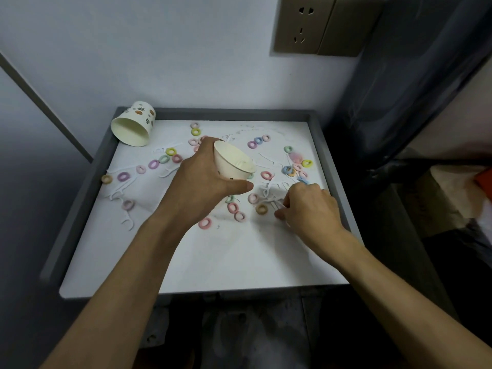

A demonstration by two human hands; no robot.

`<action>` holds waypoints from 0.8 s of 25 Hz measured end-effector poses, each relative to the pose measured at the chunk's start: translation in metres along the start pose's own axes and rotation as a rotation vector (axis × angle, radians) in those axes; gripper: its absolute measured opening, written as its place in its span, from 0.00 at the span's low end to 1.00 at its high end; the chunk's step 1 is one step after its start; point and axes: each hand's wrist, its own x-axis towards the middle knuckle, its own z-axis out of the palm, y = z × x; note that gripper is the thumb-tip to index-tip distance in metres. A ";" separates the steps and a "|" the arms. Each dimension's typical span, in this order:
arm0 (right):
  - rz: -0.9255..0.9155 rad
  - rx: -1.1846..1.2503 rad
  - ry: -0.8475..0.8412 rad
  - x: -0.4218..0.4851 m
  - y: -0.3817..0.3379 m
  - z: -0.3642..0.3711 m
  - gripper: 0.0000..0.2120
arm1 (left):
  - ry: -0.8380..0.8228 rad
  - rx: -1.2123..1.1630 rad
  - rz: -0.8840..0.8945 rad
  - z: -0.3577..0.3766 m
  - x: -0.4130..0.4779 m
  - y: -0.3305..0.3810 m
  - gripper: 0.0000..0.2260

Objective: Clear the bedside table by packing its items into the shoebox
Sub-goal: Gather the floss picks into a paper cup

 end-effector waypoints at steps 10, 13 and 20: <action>0.030 0.030 -0.079 0.002 0.002 -0.013 0.10 | -0.018 0.011 0.008 -0.002 -0.001 -0.002 0.33; -0.025 -0.043 -0.033 -0.003 -0.004 -0.011 0.09 | -0.021 0.005 0.003 -0.001 -0.002 -0.001 0.32; -0.040 -0.070 -0.039 -0.002 -0.004 -0.014 0.06 | -0.036 0.044 0.002 -0.001 -0.003 -0.001 0.31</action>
